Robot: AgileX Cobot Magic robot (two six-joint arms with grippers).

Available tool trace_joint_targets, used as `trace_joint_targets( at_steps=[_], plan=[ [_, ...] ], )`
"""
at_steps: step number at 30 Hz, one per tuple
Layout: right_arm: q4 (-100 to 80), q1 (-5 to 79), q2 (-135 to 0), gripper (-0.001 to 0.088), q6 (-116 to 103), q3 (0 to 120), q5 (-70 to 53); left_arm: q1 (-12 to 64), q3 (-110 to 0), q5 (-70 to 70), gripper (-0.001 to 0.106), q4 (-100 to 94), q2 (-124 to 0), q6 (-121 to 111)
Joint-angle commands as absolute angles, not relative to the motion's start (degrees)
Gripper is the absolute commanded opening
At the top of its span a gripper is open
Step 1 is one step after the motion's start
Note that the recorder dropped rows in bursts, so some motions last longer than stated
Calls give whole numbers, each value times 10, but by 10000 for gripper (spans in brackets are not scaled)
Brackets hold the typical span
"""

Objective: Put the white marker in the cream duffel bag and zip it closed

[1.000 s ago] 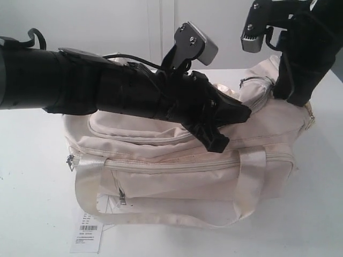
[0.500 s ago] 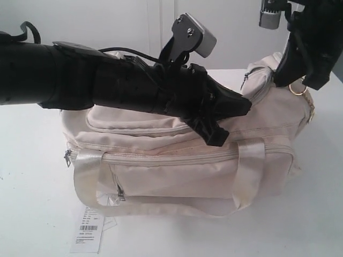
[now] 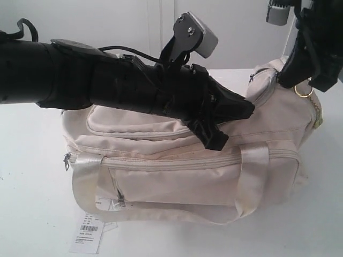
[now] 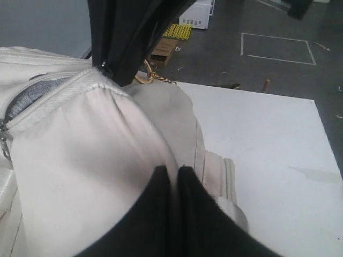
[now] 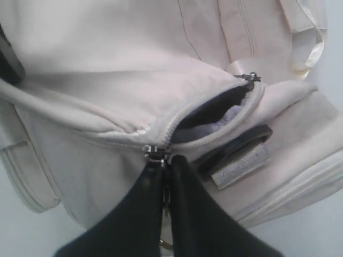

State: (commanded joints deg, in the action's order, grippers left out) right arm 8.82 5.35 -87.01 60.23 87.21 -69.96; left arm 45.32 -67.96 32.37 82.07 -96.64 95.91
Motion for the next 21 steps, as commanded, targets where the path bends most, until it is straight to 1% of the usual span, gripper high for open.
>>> trace_joint_targets(
  at_steps=[1,2,4,5,8,14,17,19,21],
  plan=[
    [88,53,-870,236,602,872,-700,453,-680,324,0,821,-966,959],
    [88,53,-869,401,583,872,-700,453,-680,316,0,821,-966,958],
    [68,53,-864,571,542,872,-700,453,-680,310,0,821,-966,957],
    [56,53,-860,608,510,872,-700,453,-680,310,0,821,-966,955],
    [56,53,-838,608,490,872,-700,453,-680,310,0,821,-966,948],
    [172,53,-818,608,494,845,-700,453,-680,310,0,821,-966,947],
    [194,53,-821,608,381,828,-700,453,-680,311,0,821,-966,947],
    [197,53,-823,608,267,825,-665,453,-680,311,0,821,-966,947],
    [198,53,-827,607,232,825,-671,453,-680,311,0,821,-966,947]
  ],
)
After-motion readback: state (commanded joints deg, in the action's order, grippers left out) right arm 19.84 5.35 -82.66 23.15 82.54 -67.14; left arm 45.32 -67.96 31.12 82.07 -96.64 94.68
